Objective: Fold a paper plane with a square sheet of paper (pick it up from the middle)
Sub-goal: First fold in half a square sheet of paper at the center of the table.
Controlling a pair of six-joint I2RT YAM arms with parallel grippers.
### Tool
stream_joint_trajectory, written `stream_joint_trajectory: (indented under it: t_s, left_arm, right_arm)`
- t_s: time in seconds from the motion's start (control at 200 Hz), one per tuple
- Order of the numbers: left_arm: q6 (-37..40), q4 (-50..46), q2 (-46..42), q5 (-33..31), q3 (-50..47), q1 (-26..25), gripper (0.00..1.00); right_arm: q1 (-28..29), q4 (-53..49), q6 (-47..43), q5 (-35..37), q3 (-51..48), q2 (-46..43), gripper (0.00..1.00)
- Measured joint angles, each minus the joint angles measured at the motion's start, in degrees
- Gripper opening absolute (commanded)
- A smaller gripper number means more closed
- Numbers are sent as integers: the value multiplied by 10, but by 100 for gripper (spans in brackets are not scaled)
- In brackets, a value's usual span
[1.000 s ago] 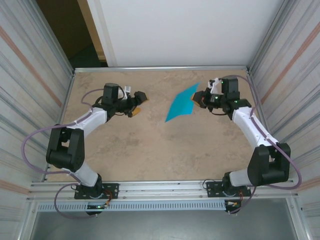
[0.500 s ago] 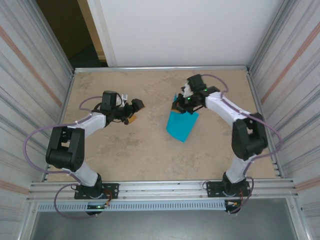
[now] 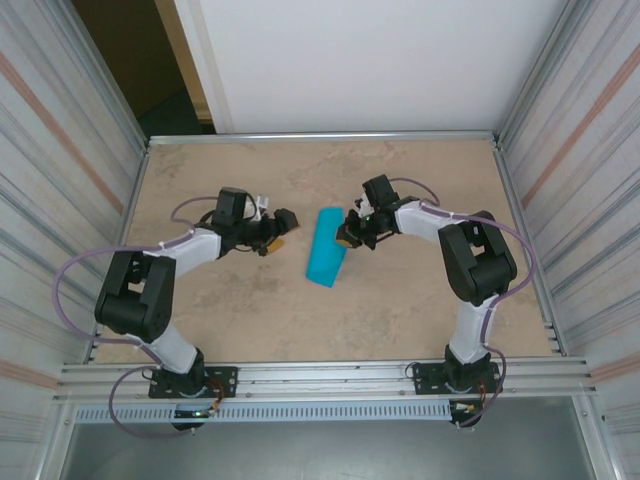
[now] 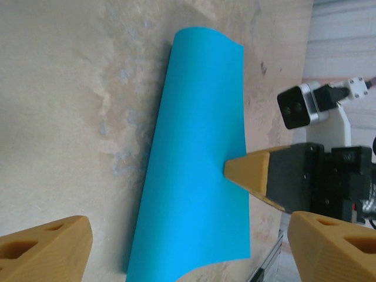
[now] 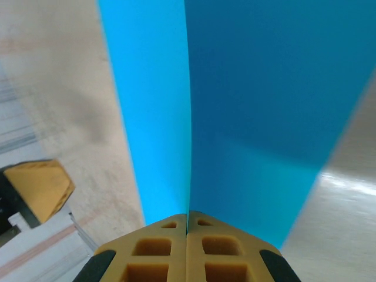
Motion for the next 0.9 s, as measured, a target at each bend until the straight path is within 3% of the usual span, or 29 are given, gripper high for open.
stream_joint_trajectory:
  t_s: [0.501, 0.902]
  left_arm:
    - [124, -141, 104, -32, 144, -85, 74]
    - [204, -231, 174, -64, 218, -99, 62]
  right_arm:
    - [14, 94, 100, 43, -104, -39, 0]
    - [20, 147, 140, 26, -106, -34, 0]
